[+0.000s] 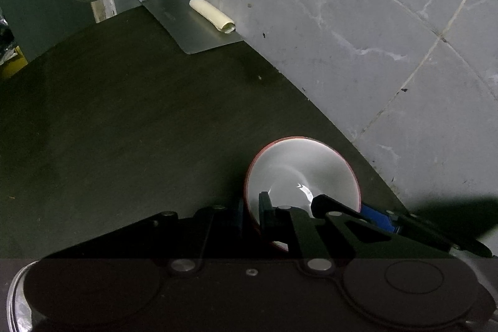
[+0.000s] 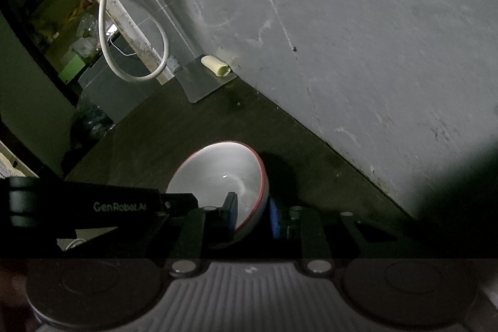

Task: Organize plates and bowls
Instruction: 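Lift the second white bowl off the table with the left tool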

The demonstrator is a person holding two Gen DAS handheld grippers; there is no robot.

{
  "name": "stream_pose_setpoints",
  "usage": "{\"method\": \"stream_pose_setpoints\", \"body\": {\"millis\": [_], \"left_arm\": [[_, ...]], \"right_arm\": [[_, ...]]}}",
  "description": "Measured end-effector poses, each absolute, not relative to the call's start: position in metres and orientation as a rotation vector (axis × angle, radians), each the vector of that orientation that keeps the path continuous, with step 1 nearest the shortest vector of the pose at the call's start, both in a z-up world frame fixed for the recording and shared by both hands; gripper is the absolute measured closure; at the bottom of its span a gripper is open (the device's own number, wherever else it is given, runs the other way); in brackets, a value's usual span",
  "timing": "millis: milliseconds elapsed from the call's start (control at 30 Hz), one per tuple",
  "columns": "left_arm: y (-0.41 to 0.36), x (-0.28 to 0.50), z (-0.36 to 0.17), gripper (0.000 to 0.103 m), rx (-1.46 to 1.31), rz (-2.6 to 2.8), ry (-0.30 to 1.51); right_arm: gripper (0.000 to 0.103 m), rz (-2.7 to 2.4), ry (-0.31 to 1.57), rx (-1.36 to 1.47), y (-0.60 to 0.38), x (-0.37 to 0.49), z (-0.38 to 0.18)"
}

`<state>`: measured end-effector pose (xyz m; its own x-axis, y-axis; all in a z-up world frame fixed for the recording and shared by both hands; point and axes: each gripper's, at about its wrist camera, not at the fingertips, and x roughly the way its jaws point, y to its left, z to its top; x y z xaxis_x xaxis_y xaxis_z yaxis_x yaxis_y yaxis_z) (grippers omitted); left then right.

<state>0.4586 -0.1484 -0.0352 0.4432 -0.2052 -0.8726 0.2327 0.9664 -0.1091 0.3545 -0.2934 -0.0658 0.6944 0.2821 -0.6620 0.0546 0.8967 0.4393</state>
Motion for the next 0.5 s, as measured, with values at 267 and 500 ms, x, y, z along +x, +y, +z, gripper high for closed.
{"method": "stream_pose_setpoints", "body": {"millis": [267,500], "left_arm": [[-0.1442,0.4586,-0.0339,0.089,0.029,-0.264,1.074],[-0.1439,0.4601,-0.0386,0.086,0.021,-0.272,1.087]], "right_arm": [[0.081,0.134,0.798,0.443,-0.2929,0.3556,-0.0663],[0.081,0.134,0.799,0.440,-0.2921,0.3562,-0.0663]]}}
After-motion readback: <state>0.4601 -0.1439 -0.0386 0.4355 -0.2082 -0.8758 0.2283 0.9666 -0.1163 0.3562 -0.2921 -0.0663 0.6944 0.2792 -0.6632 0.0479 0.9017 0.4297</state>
